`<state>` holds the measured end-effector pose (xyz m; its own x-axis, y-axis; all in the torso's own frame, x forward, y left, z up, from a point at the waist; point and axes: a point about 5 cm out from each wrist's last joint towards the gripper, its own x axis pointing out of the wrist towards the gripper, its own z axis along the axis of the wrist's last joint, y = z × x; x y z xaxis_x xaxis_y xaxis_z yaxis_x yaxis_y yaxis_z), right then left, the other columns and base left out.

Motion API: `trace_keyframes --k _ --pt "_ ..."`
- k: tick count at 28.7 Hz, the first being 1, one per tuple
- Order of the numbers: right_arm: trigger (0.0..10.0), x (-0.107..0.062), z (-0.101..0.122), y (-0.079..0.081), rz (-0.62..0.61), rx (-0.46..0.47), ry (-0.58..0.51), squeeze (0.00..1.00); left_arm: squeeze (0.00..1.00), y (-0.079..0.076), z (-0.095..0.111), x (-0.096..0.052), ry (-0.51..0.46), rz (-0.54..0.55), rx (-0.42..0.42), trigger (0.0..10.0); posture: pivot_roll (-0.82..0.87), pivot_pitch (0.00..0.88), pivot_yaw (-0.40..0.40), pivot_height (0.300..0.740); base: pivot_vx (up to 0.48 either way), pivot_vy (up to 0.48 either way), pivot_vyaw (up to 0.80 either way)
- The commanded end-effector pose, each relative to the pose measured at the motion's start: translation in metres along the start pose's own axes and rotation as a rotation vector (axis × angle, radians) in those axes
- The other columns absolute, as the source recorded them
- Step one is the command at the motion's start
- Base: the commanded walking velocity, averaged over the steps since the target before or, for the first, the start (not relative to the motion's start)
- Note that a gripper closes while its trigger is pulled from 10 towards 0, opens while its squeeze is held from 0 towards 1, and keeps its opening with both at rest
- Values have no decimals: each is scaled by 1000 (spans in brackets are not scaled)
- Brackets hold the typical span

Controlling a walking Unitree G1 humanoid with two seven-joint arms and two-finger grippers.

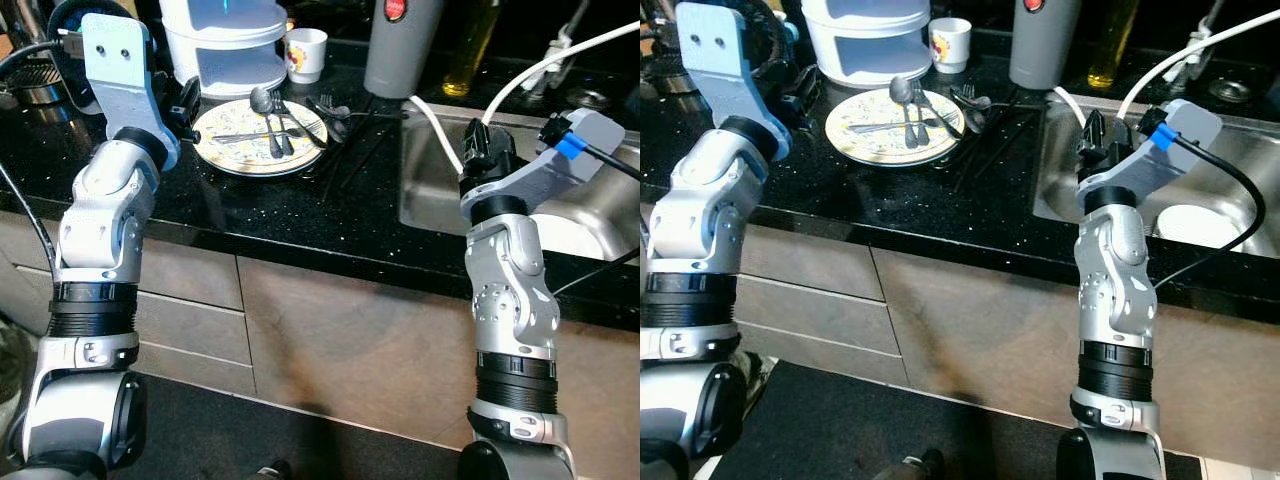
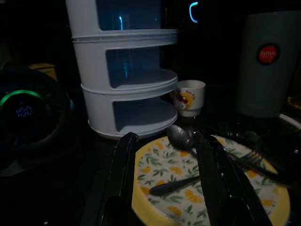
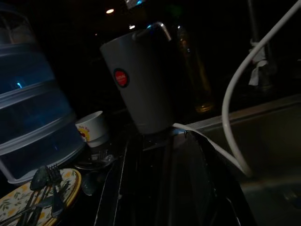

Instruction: Kitchen organization

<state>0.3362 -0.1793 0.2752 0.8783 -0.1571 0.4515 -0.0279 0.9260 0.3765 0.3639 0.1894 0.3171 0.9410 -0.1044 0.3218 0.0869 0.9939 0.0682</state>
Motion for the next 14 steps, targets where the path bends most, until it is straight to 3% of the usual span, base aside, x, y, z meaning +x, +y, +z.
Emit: trace_keyframes --k 1,5,14 --pt "10000 -1 -4 -4 -20 5 22 0 0 -4 -2 2 10 -15 2 10000 154 100 -14 740 0 0 -800" --pt "10000 -1 -4 -4 -20 3 22 0 0 -4 -2 2 13 -14 1 10000 154 100 -15 740 0 0 -722" --pt "10000 -1 -4 -2 -6 -14 23 0 0 -3 -7 3 46 4 8 10000 154 98 -16 740 0 0 0"
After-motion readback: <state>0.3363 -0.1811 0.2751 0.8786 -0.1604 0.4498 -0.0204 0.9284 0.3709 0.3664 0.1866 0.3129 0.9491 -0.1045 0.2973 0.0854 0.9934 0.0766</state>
